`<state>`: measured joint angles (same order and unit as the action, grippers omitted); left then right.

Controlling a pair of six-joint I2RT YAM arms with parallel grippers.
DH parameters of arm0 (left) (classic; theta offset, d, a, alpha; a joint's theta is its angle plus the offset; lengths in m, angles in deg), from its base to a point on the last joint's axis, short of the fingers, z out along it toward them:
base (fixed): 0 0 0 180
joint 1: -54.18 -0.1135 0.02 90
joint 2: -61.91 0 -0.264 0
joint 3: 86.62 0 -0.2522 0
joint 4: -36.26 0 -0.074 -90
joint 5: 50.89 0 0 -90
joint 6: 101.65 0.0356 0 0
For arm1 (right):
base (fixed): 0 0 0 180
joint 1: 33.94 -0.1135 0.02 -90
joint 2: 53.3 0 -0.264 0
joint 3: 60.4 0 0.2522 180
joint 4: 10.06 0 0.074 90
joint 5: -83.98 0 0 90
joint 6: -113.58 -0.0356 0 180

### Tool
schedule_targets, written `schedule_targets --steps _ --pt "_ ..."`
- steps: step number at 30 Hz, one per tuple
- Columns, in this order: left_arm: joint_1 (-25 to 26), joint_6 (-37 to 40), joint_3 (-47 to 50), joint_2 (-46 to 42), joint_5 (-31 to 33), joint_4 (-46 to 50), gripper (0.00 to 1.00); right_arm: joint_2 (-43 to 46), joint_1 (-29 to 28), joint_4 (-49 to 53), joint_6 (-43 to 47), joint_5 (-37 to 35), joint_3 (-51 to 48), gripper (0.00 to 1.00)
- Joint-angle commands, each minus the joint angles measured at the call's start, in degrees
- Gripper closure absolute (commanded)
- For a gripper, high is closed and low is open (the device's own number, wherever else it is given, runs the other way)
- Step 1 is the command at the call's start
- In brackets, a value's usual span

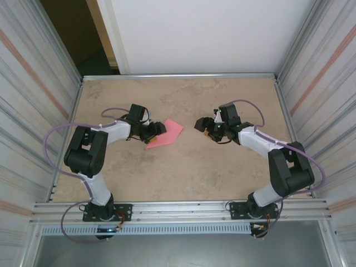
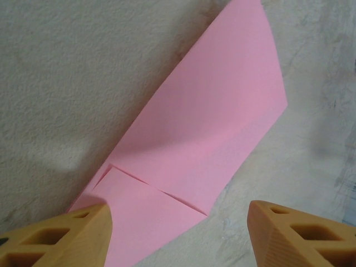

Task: Fold a paper plane with a square sheet of paper (pick it up from the middle)
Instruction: Fold the wing for the fifth time at the center of the table.

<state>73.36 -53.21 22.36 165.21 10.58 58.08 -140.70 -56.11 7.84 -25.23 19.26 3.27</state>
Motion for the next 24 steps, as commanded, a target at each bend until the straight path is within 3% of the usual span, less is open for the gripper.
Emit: schedule_targets --steps 1,16,24 --pt "-0.29 -4.82 0.95 1.26 -0.81 0.79 0.35 -1.40 -1.49 0.05 -6.04 -1.57 0.87 0.30" --pt "7.74 -28.04 11.99 -2.95 1.00 -7.36 0.46 -5.19 -11.33 -3.85 -22.52 -8.13 -2.54 0.37" --pt "8.42 -32.00 14.18 -3.25 1.93 -8.92 0.53 -9.76 -15.11 -7.99 -27.32 -6.29 -2.80 0.46"
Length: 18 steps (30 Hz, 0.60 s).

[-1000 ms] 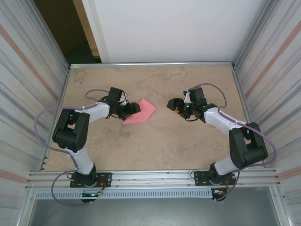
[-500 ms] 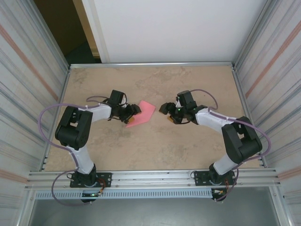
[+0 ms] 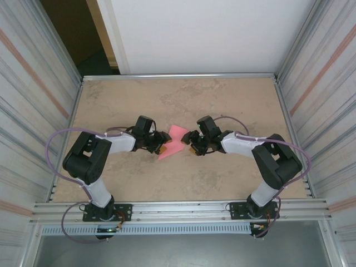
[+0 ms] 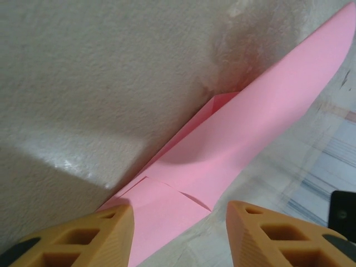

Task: Fold a paper plane with a square sheet of paper (pick it up from the middle)
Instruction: Fold the wing for the fifth time at the center of the table.

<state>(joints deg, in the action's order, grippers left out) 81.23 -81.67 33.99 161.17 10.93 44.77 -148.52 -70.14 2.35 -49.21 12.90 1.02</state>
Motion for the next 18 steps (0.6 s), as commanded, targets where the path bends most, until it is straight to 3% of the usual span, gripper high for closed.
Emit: schedule_targets --steps 1,12,18 --pt "0.55 -3.74 2.65 0.92 1.51 4.14 0.53 -2.58 -1.30 -2.87 -3.49 0.37 -0.11 0.47" --pt "0.46 -5.92 3.36 1.70 0.04 2.75 0.55 -6.24 -1.66 -3.29 -3.37 0.70 1.72 0.67" --pt "0.39 -6.08 3.48 2.14 -0.77 2.21 0.57 -8.12 -1.63 -3.81 -2.29 1.01 2.95 0.72"
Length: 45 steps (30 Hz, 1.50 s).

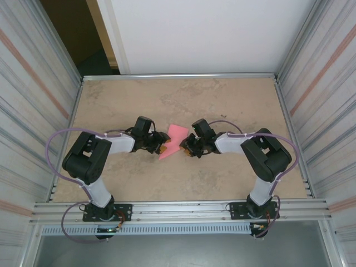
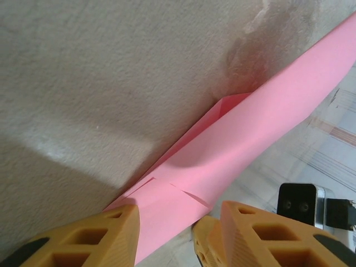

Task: Fold a paper plane with a square sheet of paper (pick it up from the middle)
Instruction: Fold the wing for the fifth time at the center of the table.

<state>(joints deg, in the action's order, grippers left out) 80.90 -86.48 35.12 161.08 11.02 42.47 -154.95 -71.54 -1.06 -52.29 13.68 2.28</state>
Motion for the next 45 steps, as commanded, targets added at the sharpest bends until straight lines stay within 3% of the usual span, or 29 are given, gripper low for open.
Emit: schedule_targets --steps 1,15,27,30,38,45 --pt "0.68 -1.26 2.43 2.18 -0.89 4.44 0.57 -1.88 -0.19 -0.81 0.94 0.31 1.69 0.73" --pt "0.65 -0.93 2.52 2.11 -1.34 4.30 0.57 -2.76 1.27 -9.97 3.17 3.43 0.54 0.76" --pt "0.68 -0.40 2.06 2.12 -1.79 4.12 0.56 -2.14 0.85 -11.51 3.59 3.21 -0.94 0.76" --pt "0.64 0.33 1.62 1.99 -1.96 3.91 0.54 -2.33 0.65 -11.81 3.29 3.17 -0.90 0.81" --pt "1.14 6.08 -1.92 -1.77 -1.60 5.77 0.46 0.35 1.48 -9.61 4.28 1.07 -1.11 0.97" --pt "2.11 20.80 -5.79 -6.26 -1.57 9.51 0.40 5.66 4.01 -5.04 6.02 -0.28 -2.11 0.97"
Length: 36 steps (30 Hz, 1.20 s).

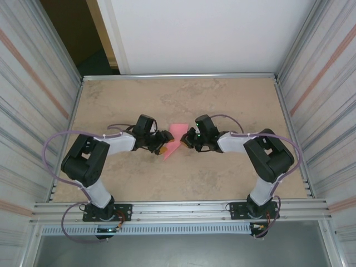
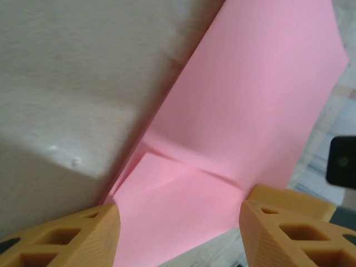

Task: Fold a paper plane with a square sheet of paper (pick it up from the middle)
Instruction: Fold the wing for the fifth time at the center of the table.

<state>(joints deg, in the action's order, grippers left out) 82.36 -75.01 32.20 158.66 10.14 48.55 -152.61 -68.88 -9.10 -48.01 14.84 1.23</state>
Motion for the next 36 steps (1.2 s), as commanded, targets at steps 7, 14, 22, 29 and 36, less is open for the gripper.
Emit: schedule_targets --steps 7,14,22,29,36 --pt "5.22 29.66 -6.23 -8.52 5.59 9.68 0.35 7.44 4.54 7.70 1.39 0.07 -1.96 0.96" --pt "11.02 46.31 -7.86 -6.98 15.40 10.15 0.33 8.40 6.43 10.26 -0.50 2.74 -1.65 0.95" --pt "17.50 63.85 -5.85 -5.65 23.46 1.58 0.39 8.78 7.94 11.39 -1.92 4.80 -1.98 0.94" --pt "19.48 70.36 -5.69 -2.31 26.38 -1.46 0.44 9.21 8.64 10.58 -3.26 6.01 -2.55 0.94" --pt "20.99 75.99 -6.46 1.57 30.92 -3.53 0.50 9.40 8.86 10.82 -4.13 6.82 -2.37 0.93"
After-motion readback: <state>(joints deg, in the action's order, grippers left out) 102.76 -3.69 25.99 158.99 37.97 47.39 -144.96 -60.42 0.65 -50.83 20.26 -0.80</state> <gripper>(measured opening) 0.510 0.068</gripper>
